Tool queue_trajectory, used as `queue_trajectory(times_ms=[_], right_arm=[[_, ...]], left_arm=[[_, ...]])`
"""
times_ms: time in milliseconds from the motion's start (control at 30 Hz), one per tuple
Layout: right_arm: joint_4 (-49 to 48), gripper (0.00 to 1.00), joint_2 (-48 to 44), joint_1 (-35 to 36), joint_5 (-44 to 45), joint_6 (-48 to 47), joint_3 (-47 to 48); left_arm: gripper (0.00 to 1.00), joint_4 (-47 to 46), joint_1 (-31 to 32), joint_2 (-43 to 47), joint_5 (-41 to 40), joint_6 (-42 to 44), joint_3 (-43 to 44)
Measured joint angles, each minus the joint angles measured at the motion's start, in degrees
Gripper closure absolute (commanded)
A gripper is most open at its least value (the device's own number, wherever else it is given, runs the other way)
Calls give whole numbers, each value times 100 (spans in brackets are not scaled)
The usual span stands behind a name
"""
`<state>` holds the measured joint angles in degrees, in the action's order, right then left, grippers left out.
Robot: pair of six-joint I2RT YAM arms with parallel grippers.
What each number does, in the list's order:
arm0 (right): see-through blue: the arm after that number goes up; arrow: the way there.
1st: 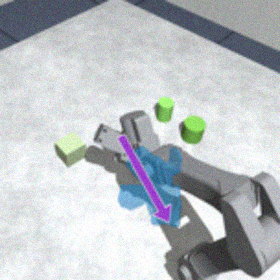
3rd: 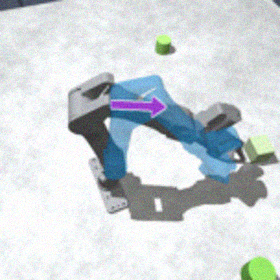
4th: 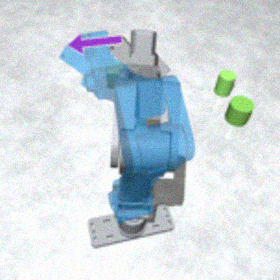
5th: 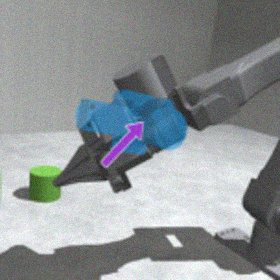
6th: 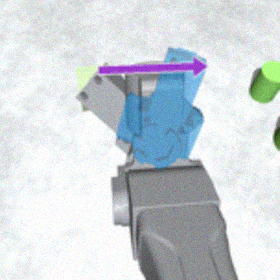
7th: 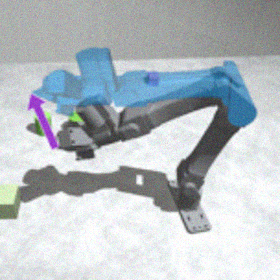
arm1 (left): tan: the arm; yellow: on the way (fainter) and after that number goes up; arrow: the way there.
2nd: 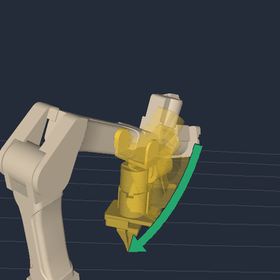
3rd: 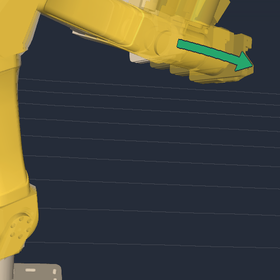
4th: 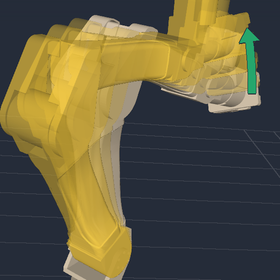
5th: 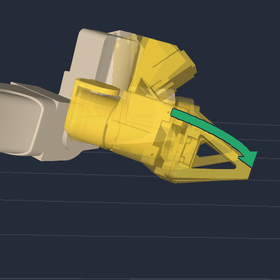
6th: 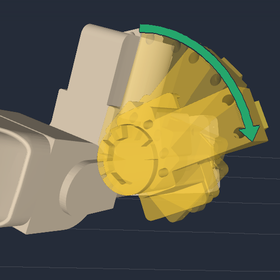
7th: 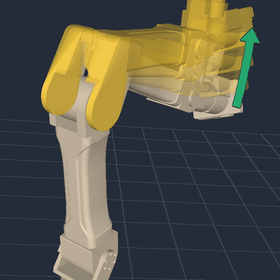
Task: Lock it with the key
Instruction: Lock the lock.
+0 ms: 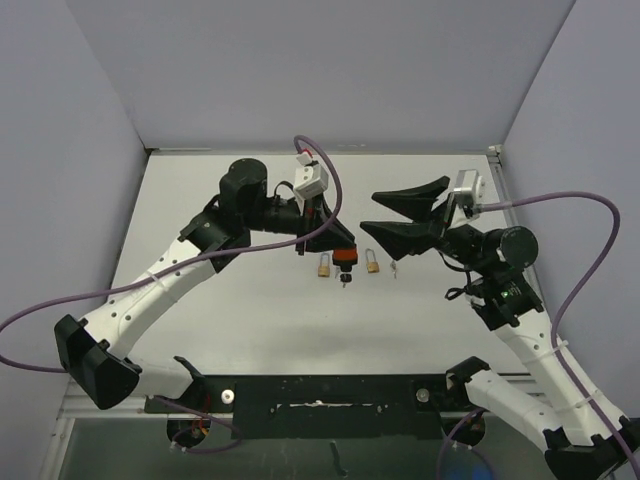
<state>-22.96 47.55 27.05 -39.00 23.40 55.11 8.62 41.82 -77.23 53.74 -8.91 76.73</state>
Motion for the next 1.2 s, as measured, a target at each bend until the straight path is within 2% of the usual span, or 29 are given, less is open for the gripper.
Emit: queue_trajectory(times_ms=[67,133,233,433,567,700,800,900,1200], right_arm=[[310,20,-31,0,153,-144,-142],[645,16,-57,0,343,-262,-319],[990,14,-125,0,557,-354,-588],[1062,14,-192,0,693,-245,-1145],[822,18,-61,4,680,-48,-1335],[352,14,234,9,629,232,-1561],[131,18,483,55,590,415,-1711],[-72,28,723,179,544,511,-1762],[-675,43,1032,686,474,533,-1764]], left_arm=[[100,22,-138,55,-173,59,72],[100,57,-280,105,-308,59,72],[100,63,-481,166,-527,52,31],[100,61,-743,219,-684,9,-48],[100,-118,-815,236,-660,-120,-138],[100,-267,-855,256,-575,-273,-225],[100,-393,-874,260,-529,-380,-236],[100,-632,-901,293,-468,-516,-295],[100,-1189,-949,313,-284,-903,-450]])
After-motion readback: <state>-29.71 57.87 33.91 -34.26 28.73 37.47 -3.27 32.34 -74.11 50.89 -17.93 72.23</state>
